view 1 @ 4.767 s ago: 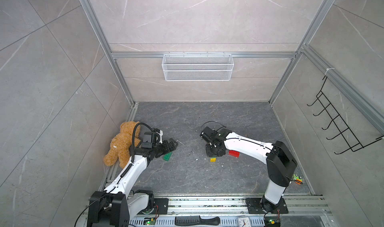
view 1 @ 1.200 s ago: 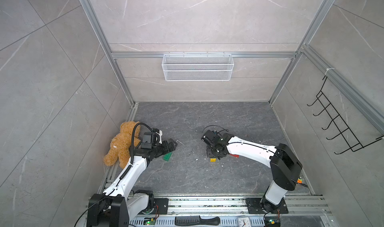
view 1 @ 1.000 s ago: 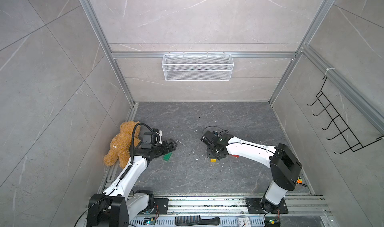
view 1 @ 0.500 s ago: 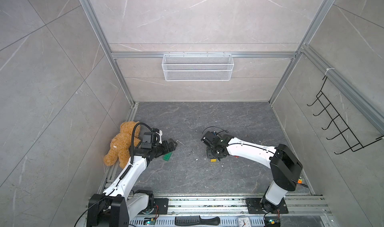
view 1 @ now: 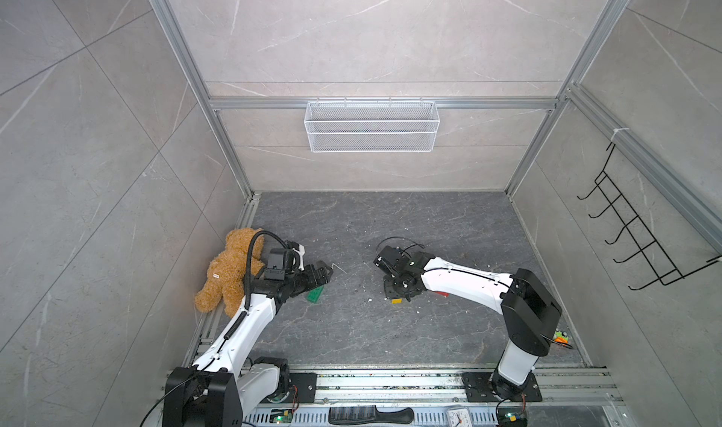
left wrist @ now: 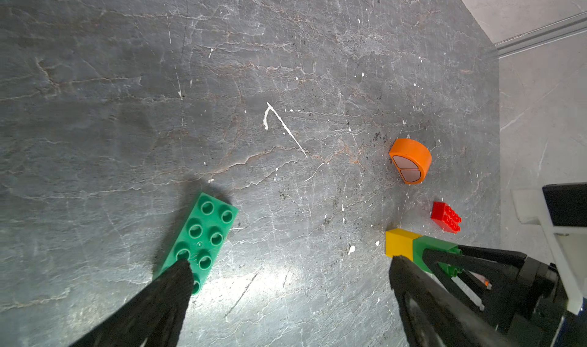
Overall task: Assemble an ice cream with lego
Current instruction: Assemble the lego brick with the lego brick.
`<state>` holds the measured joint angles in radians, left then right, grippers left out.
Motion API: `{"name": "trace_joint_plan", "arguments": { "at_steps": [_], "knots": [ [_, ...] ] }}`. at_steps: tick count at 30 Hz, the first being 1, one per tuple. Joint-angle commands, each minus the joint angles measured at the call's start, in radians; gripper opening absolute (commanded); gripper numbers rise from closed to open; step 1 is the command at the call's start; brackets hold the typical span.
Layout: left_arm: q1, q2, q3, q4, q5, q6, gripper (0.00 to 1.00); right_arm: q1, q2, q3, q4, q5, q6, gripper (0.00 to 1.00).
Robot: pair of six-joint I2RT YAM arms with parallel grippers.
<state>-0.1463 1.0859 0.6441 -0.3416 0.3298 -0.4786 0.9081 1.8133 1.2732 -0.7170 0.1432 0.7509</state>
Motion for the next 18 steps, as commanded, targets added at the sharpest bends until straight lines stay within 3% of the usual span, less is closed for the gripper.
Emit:
{"name": "trace_joint_plan", "arguments": {
  "at_steps": [1, 18],
  "knots": [
    [-0.004, -0.017, 0.037, -0.016, -0.012, 0.024, 0.99, 0.062, 0.137, -0.061, -0.063, -0.198, 0.120, 0.00],
    [-0.004, -0.041, 0.031, -0.019, -0.021, 0.020, 0.99, 0.067, 0.122, 0.017, -0.166, -0.038, 0.153, 0.00]
  ]
}}
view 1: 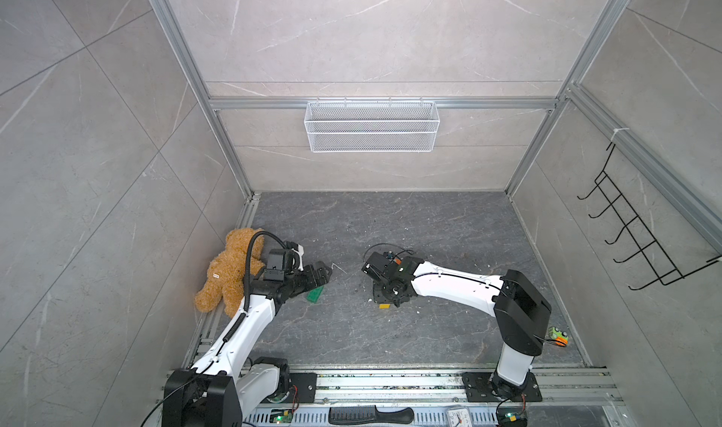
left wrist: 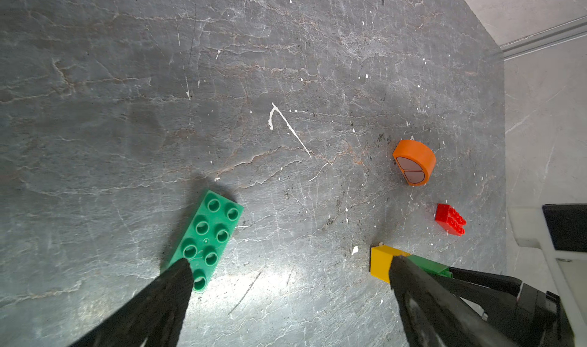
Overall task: Assemble an ice cream with lego
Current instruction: Assemble the lego brick with the lego brick.
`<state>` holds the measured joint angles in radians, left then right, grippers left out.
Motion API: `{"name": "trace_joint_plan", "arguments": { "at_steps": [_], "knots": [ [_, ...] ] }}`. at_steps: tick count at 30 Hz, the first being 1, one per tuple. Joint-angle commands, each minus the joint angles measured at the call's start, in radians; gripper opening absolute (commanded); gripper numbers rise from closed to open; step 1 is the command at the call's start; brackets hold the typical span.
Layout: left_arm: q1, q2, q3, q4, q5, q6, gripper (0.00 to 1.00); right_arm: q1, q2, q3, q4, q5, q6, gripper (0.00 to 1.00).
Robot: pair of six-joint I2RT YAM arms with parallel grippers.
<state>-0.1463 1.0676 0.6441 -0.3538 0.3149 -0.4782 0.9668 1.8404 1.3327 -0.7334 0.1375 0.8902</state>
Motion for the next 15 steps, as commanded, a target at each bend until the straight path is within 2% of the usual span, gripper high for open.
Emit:
{"name": "trace_joint_plan", "arguments": {
  "at_steps": [1, 9, 15],
  "knots": [
    [-0.004, -0.022, 0.032, -0.008, -0.007, 0.021, 0.99, 0.008, 0.098, -0.028, -0.156, -0.027, 0.010, 0.00],
    [-0.004, -0.042, 0.032, -0.023, -0.021, 0.020, 0.99, 0.019, 0.117, 0.025, -0.176, -0.016, 0.006, 0.00],
    [-0.004, -0.049, 0.040, -0.040, -0.033, 0.023, 0.99, 0.022, 0.108, 0.042, -0.192, -0.010, 0.004, 0.13]
  ]
}}
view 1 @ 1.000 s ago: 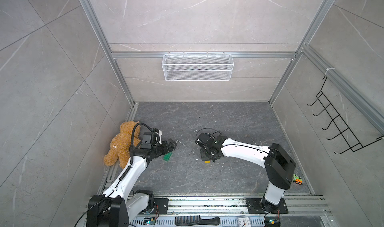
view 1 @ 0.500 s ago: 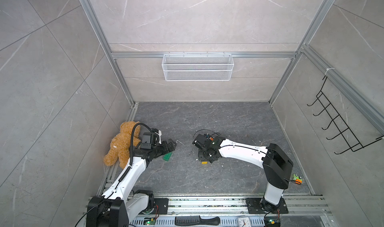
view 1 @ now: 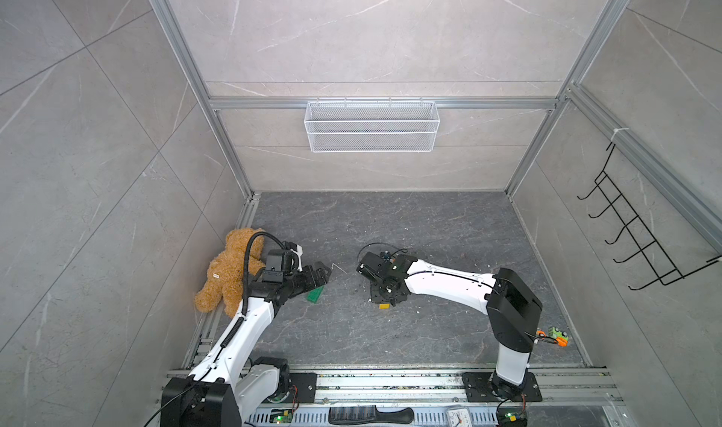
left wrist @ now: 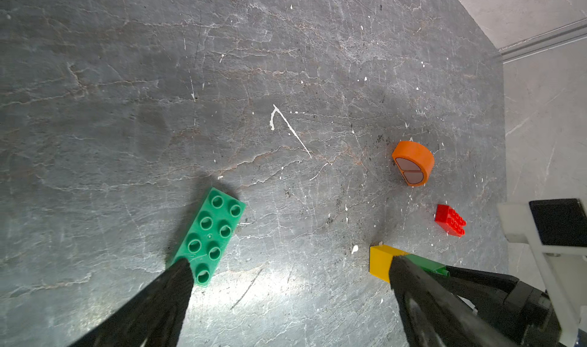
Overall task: Assemble an ice cream with lego
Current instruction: Assemble the lego brick with the lego brick.
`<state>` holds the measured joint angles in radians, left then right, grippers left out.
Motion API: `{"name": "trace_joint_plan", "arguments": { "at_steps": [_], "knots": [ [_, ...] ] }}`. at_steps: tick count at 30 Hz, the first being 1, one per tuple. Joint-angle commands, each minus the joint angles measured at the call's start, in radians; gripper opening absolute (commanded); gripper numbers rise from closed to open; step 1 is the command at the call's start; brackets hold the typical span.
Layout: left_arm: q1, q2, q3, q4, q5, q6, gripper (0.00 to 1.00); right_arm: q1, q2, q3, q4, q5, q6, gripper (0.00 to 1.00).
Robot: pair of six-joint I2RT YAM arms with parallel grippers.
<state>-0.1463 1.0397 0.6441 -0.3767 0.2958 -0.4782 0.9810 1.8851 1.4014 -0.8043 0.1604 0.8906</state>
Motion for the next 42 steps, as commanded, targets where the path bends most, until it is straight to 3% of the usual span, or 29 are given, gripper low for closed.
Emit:
{"name": "trace_joint_plan", "arguments": {
  "at_steps": [1, 11, 16, 22, 31, 42],
  "knots": [
    [-0.004, -0.021, 0.040, -0.018, -0.016, 0.023, 0.99, 0.008, 0.063, -0.023, -0.125, -0.030, 0.005, 0.15],
    [-0.004, -0.029, 0.042, -0.027, -0.023, 0.024, 0.99, 0.008, 0.056, -0.012, -0.130, -0.025, 0.012, 0.34],
    [-0.004, -0.035, 0.043, -0.031, -0.027, 0.026, 1.00, 0.008, 0.038, -0.010, -0.124, -0.033, 0.012, 0.54],
    [-0.004, -0.040, 0.044, -0.034, -0.031, 0.027, 1.00, 0.008, -0.014, -0.015, -0.115, -0.038, 0.011, 0.67],
    [-0.004, -0.042, 0.046, -0.033, -0.032, 0.028, 0.99, 0.008, -0.108, -0.010, -0.108, -0.061, -0.020, 0.69],
    [-0.003, -0.028, 0.052, -0.037, -0.041, 0.035, 0.99, -0.033, -0.253, -0.021, -0.197, -0.004, -0.038, 0.74]
  ]
}}
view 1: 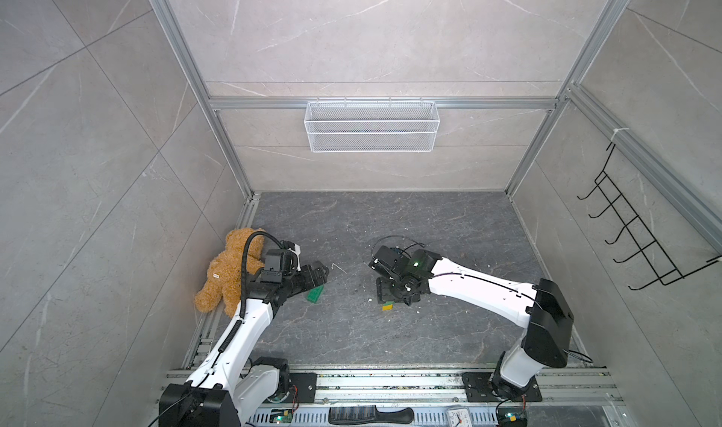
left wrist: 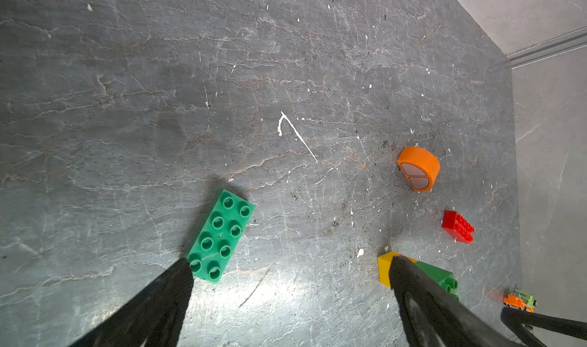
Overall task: Assemble an ice cream with lego
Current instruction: Assemble the lego brick with the lego brick, then pick up the lego brick from the center of the board.
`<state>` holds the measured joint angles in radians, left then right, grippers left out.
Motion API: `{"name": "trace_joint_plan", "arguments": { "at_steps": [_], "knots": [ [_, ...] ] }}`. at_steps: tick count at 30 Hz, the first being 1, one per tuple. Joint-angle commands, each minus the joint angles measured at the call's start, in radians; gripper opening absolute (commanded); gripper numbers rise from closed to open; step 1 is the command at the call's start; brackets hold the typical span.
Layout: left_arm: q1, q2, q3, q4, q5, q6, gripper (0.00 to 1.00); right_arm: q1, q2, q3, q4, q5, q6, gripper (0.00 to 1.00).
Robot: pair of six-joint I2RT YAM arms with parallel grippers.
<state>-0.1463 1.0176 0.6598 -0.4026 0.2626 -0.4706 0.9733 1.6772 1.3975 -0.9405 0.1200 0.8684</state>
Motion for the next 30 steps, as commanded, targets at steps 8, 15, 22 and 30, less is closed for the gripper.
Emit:
{"name": "trace_joint_plan", "arguments": {
  "at_steps": [8, 15, 22, 30],
  "knots": [
    [-0.004, 0.002, 0.042, -0.010, -0.009, 0.033, 0.99, -0.246, -0.107, -0.132, -0.036, 0.010, -0.064, 0.86],
    [-0.003, 0.005, 0.035, -0.005, -0.003, 0.033, 0.99, -0.435, -0.058, -0.217, 0.052, -0.008, -0.109, 0.90],
    [-0.004, 0.013, 0.035, 0.000, -0.002, 0.035, 0.99, -0.517, 0.032, -0.239, 0.102, -0.037, -0.130, 0.87],
    [-0.004, 0.021, 0.037, 0.000, 0.000, 0.033, 1.00, -0.557, 0.058, -0.286, 0.161, -0.049, -0.203, 0.88]
  ]
}}
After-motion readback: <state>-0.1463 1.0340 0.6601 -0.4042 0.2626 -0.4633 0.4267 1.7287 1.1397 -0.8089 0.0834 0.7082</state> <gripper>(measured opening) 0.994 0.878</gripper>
